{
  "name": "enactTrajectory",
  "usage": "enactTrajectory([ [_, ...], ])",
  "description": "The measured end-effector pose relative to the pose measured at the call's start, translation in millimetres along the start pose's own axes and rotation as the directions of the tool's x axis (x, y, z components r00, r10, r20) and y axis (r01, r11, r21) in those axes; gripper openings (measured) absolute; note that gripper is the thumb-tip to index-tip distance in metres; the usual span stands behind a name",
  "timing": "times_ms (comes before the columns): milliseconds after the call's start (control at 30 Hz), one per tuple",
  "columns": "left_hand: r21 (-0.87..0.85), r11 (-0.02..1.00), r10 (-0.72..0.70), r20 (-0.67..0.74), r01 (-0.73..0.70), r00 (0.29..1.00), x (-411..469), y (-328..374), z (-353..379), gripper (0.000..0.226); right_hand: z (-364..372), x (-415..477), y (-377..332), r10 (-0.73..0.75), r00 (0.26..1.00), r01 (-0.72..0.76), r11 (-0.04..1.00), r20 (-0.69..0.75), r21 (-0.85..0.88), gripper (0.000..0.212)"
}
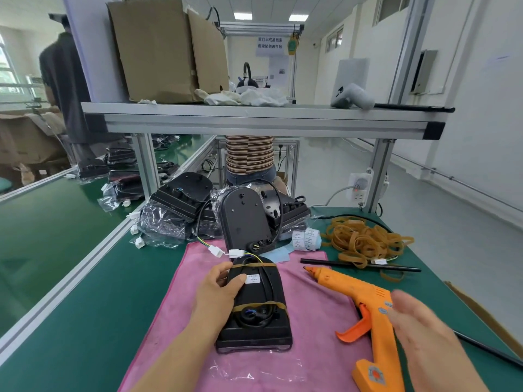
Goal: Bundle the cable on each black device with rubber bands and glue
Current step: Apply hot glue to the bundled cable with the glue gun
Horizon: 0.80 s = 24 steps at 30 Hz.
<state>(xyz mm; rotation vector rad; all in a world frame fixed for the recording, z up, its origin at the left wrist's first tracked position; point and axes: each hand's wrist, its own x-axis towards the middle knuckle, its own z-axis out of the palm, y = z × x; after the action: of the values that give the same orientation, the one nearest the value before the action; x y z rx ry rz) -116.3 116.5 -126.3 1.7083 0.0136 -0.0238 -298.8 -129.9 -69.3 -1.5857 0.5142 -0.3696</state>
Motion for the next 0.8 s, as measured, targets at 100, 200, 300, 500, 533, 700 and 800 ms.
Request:
enactTrajectory([
  [100,-0.009,1.000,-0.004,-0.001,0.004,1.000,-1,1,0,0.025,19,8,-17,-0.089,0.996,0.089,0.996,0.012,0.005,0.035],
  [200,0.004,1.000,-0.006,0.000,0.006,1.000,-3,4,0,0.025,54,26,-30,-0.108,0.988,0.121,0.986,0.111,-0.117,0.033],
  [300,0.042,0.999,-0.007,-0.013,0.007,1.000,-3,6,0,0.038,102,41,-33,-0.056,0.970,0.134,0.935,0.235,-0.330,0.036],
  [500,0.104,0.994,0.009,0.033,-0.012,0.999,-4,12,-10,0.021,155,60,1,-0.008,0.955,0.177,0.817,0.296,-0.550,0.041],
  [533,0.127,0.991,0.024,0.062,-0.031,0.998,-4,13,-12,0.023,156,61,8,-0.013,0.953,0.194,0.790,0.301,-0.582,0.045],
  [700,-0.021,0.997,0.080,0.108,-0.079,0.991,-24,15,-7,0.027,158,53,12,-0.035,0.937,0.182,0.899,0.348,-0.398,0.036],
  [800,-0.178,0.978,0.129,0.117,-0.107,0.985,-38,21,-6,0.029,158,45,2,-0.046,0.927,0.120,0.976,0.372,-0.179,0.036],
])
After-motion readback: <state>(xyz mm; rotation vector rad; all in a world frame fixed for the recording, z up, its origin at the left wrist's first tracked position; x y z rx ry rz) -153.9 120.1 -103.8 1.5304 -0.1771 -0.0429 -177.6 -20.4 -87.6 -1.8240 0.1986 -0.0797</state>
